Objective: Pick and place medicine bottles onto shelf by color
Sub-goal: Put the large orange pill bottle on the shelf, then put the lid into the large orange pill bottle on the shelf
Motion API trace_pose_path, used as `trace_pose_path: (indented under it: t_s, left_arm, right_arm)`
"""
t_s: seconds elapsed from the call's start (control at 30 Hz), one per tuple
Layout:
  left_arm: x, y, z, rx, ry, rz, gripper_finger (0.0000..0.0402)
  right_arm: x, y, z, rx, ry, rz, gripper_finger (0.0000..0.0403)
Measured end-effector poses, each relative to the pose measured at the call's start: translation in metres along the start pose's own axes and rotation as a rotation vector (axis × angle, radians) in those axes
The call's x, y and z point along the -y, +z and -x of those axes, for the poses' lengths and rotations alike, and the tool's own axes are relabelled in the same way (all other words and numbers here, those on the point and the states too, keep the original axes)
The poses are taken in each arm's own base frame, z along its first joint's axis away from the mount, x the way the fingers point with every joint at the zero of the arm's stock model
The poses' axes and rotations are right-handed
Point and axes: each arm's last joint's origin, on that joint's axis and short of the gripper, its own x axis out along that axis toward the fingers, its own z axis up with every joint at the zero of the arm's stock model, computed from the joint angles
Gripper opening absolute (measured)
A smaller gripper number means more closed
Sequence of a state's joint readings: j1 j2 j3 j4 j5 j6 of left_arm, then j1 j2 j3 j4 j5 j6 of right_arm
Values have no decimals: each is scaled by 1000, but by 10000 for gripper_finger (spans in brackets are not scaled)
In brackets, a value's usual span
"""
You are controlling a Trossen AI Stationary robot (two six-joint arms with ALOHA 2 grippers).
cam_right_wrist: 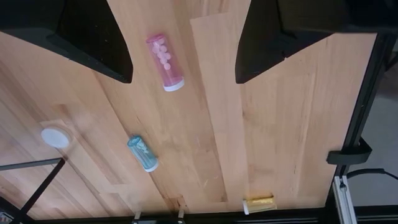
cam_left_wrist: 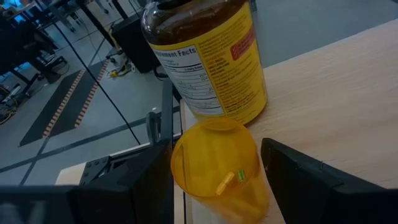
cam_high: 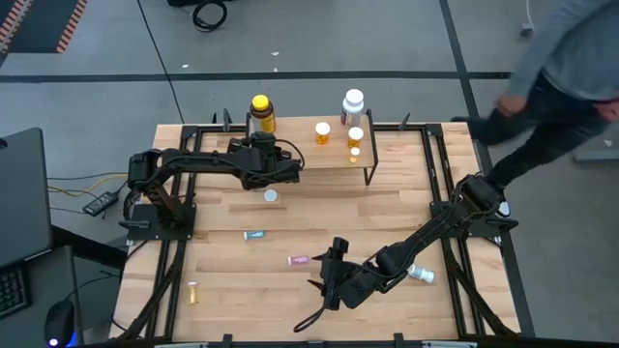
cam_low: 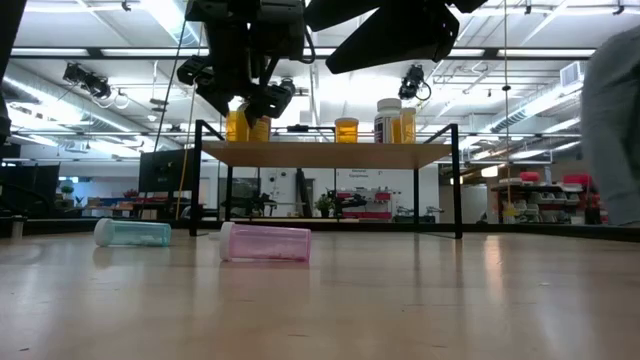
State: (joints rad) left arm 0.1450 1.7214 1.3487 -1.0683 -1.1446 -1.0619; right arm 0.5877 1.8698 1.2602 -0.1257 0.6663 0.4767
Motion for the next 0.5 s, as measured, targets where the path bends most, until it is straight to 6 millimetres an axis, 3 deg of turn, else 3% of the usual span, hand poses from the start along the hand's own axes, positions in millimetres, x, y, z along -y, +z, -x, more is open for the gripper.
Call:
trace_pose_path:
  t_s: [0.23,0.5]
  left_arm:
    - [4,-3,16,18,-46,-57,256]
    - [9,8,50,69,-142,-61,252]
  right_arm:
    - [1,0,0,8,-20,2,293]
    - [3,-3,0,-15,-45,25,293]
